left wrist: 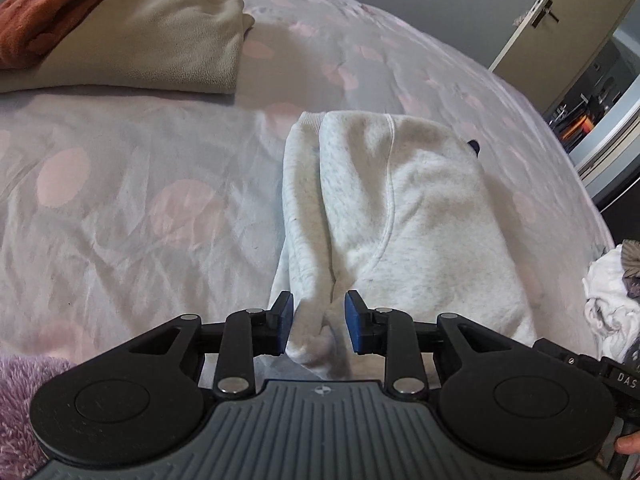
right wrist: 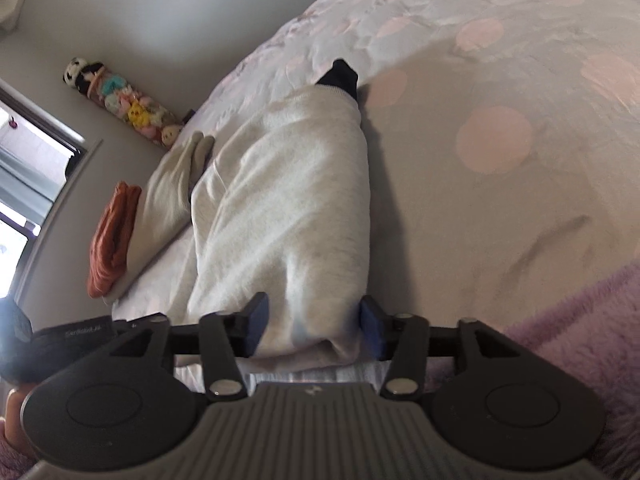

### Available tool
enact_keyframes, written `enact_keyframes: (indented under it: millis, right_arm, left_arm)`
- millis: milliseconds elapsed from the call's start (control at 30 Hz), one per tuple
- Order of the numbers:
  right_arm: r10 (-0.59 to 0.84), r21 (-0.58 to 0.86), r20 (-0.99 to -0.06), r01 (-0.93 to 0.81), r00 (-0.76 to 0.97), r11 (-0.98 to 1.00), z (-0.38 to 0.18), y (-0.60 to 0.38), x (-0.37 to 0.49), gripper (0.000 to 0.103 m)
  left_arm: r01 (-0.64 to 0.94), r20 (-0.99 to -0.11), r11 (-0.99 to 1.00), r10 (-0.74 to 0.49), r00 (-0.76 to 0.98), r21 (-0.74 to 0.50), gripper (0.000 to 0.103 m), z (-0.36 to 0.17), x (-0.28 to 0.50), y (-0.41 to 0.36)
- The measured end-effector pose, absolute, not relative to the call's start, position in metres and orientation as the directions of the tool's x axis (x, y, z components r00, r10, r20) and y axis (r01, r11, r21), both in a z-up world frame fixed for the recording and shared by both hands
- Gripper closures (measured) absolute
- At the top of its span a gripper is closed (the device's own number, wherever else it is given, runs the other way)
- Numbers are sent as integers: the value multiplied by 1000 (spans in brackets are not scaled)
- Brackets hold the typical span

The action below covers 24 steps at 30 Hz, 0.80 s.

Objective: Fold clothes

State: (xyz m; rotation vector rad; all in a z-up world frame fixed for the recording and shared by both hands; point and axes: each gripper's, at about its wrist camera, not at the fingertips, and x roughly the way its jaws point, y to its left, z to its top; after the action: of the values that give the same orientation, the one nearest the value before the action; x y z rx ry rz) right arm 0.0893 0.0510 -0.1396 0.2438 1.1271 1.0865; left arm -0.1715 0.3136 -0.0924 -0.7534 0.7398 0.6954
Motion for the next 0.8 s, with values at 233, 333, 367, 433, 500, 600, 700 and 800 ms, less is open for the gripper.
enact_keyframes:
  millis: [233, 333, 367, 433, 500, 600, 700, 800]
  right_arm:
    - [848, 656, -519, -586, 109, 477, -131, 46, 85, 42]
    - [860, 642, -496, -615, 122, 458, -127, 45, 79, 42]
    - [863, 638, -492, -625, 120, 450, -125, 46, 77, 42]
    - [866, 631, -487, -640, 112, 438, -122, 47, 72, 42]
    - [876, 635, -473, -652, 96, 414, -119, 48, 67, 42]
    - [890, 658, -451, -646, 72, 386, -117, 52, 62, 42]
    - [889, 654, -453, -654, 62, 379, -114, 61, 56, 42]
    - [870, 589, -487, -710, 70, 387, -109, 73, 47, 42]
  left_arm:
    - [-757, -706, 510, 349, 616, -408, 73, -80, -186, 316]
    - [-766, -698, 511, 378, 608, -391, 73, -70, -189, 312]
    - [-772, -698, 509, 390, 600, -380, 72, -65, -190, 310]
    - [-788, -699, 500, 415, 582, -359, 69, -56, -193, 306]
    - [-801, -697, 489, 437, 568, -346, 61, -43, -197, 301]
    - [-805, -694, 479, 444, 566, -350, 57, -21, -200, 298]
    - [-766, -669, 513, 415, 617, -388, 56, -4, -196, 297]
    - [-733, -648, 554, 399, 649, -394, 56, 3, -185, 296]
